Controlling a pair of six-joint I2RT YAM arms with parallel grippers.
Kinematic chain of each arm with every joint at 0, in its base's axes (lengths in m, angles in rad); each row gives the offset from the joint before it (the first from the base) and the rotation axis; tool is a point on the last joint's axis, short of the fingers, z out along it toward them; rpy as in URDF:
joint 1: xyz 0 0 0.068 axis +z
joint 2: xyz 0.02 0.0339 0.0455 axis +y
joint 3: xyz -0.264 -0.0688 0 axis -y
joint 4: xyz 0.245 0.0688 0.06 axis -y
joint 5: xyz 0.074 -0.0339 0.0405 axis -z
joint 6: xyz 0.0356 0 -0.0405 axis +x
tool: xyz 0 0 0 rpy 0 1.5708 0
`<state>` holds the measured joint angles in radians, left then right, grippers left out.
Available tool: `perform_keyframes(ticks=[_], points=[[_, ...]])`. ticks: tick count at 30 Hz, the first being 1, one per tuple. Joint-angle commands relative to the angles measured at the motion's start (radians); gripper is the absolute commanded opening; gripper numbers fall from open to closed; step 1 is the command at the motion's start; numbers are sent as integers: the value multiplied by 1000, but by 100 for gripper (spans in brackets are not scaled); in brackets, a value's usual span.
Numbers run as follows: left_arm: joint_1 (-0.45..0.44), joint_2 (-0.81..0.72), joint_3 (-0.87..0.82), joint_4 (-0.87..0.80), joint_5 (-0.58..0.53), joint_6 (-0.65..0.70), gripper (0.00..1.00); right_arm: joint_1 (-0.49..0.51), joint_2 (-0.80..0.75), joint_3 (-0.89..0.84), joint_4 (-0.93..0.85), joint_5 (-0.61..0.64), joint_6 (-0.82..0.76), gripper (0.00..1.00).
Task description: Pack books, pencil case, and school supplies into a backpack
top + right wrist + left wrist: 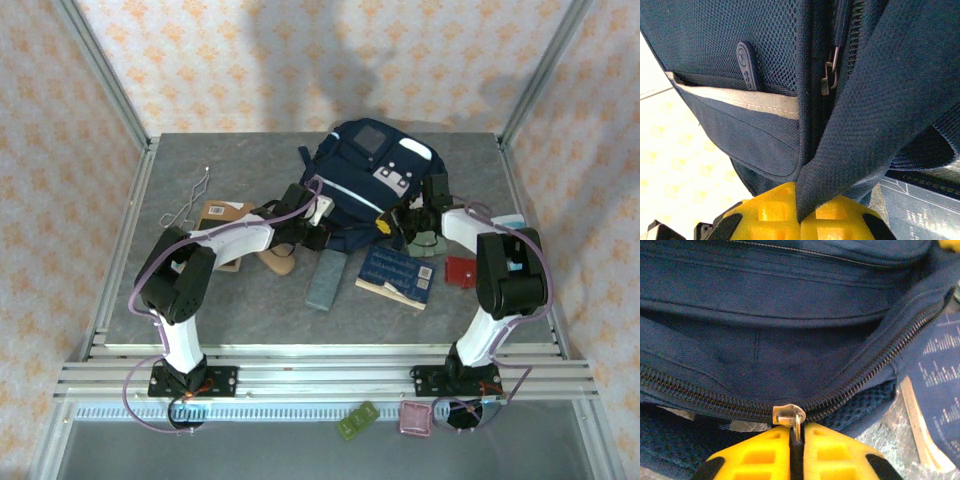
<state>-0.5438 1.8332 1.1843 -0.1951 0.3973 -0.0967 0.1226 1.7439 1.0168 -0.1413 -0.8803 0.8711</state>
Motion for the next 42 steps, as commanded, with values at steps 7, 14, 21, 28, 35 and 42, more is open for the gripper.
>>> perform_keyframes(ticks=[7,14,21,28,35,42], points=[[9,-38,-41,-45,-159,11,0,-11,-17,3,113,47,-1,0],[57,-94,-83,-65,-357,-15,0,-16,-62,-14,129,46,-2,0],[34,-231,-127,-34,-248,-42,0,-2,-79,22,136,-49,-44,0],[-31,-365,-160,-43,-200,-69,0,-8,-50,117,67,-25,-114,0],[-123,-310,-133,59,-198,-137,0,-28,82,293,-61,128,-152,0],[-151,-168,-61,120,-221,-158,0,-25,8,284,-217,195,-152,43]])
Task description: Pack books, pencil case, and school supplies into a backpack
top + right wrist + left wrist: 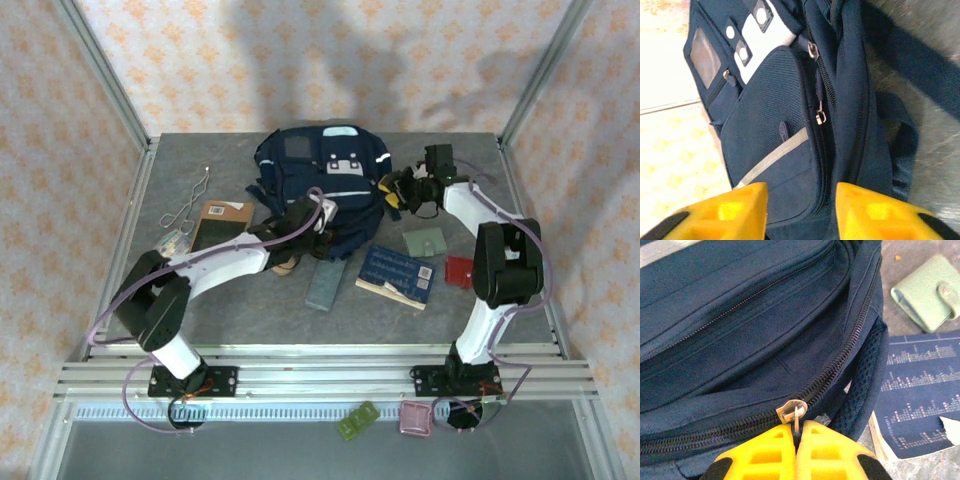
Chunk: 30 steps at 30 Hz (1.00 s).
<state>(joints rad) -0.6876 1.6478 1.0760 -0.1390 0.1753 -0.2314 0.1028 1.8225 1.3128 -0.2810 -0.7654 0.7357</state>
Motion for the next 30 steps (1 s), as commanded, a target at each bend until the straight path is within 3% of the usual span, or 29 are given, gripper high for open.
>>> perform_keyframes(ticks=[1,3,6,10,20,23,26,30], points=[[-9,33,60,59,11,-23,0,-3,-99,-45,-80,75,-9,43],[-15,53,77,48,28,-14,0,14,-156,-117,-57,62,21,50],[-22,74,100,19,30,5,0,51,-191,-170,-71,38,57,52],[-26,74,108,11,18,17,0,98,-177,-168,-133,21,95,52],[-42,60,107,43,21,24,0,194,-40,-82,-70,5,156,47],[-47,65,110,29,19,33,0,210,16,-51,-86,-20,145,35],[-48,69,101,7,-15,37,0,207,39,-59,-72,-38,140,4],[-48,69,86,-56,-95,50,0,196,16,-79,-48,-14,147,0]])
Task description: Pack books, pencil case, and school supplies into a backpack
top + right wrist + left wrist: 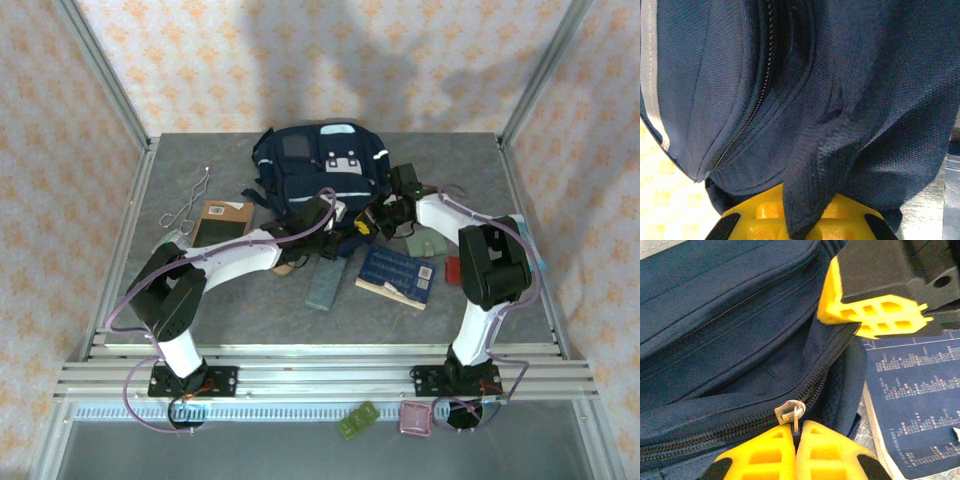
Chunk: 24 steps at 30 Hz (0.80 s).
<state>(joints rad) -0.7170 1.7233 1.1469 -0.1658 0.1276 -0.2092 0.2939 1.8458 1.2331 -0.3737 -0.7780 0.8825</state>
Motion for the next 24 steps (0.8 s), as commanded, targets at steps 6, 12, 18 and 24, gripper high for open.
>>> perform_keyframes(ticks=[6,12,18,24], points=[[27,-73,-70,-65,-150,38,0,-74,-99,-58,73,50,2,0],[158,-130,-151,-32,-176,39,0,-128,-142,-81,99,49,-9,0],[202,-83,-123,-4,-189,27,0,-139,-119,-33,105,73,-28,0],[130,-104,-110,19,-129,15,0,-182,-46,107,45,113,-92,0]])
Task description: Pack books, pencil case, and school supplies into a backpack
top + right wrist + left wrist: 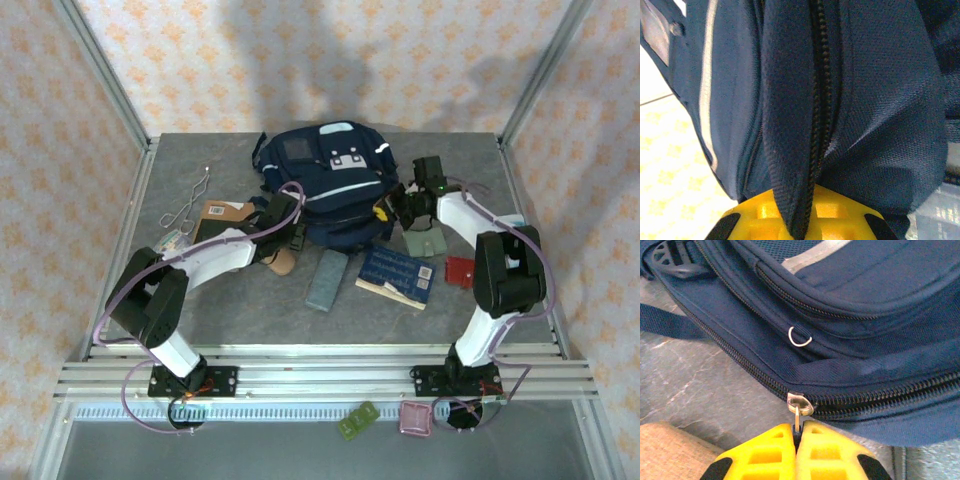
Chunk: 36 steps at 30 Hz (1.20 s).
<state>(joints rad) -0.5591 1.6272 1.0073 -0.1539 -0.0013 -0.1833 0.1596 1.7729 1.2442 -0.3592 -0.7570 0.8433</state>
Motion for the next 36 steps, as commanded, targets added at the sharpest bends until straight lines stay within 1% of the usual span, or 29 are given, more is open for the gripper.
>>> perform_keyframes(ticks=[1,4,6,8,9,10,11,15,16,17,21,25,30,36], points=[[-43,-9,30,16,15,-18,0,-56,51,133,18,105,-68,0],[-83,7,39,59,64,-51,0,-72,128,245,-56,146,-101,0],[-105,33,56,97,91,-73,0,-72,160,303,-93,208,-117,0],[-125,68,86,124,88,-86,0,-73,179,344,-129,225,-122,8],[-132,85,103,131,85,-91,0,-73,179,347,-139,219,-122,13],[-136,103,120,142,84,-96,0,-72,170,337,-142,208,-119,21],[-140,118,131,155,83,-101,0,-72,154,313,-143,194,-118,25],[-145,175,188,151,118,-101,0,-71,43,208,-175,176,-139,28],[-147,185,197,149,122,-98,0,-70,0,163,-171,178,-135,35],[-148,190,200,152,124,-95,0,-67,-46,110,-150,163,-125,37],[-150,201,211,145,132,-88,0,-49,-159,-31,-123,116,-88,38],[-150,209,214,145,136,-84,0,7,-207,-123,-87,98,-48,38],[-154,207,217,141,139,-79,0,71,-160,-130,-47,84,-13,39],[-166,203,219,129,112,-68,0,100,-58,-88,-27,52,28,39]])
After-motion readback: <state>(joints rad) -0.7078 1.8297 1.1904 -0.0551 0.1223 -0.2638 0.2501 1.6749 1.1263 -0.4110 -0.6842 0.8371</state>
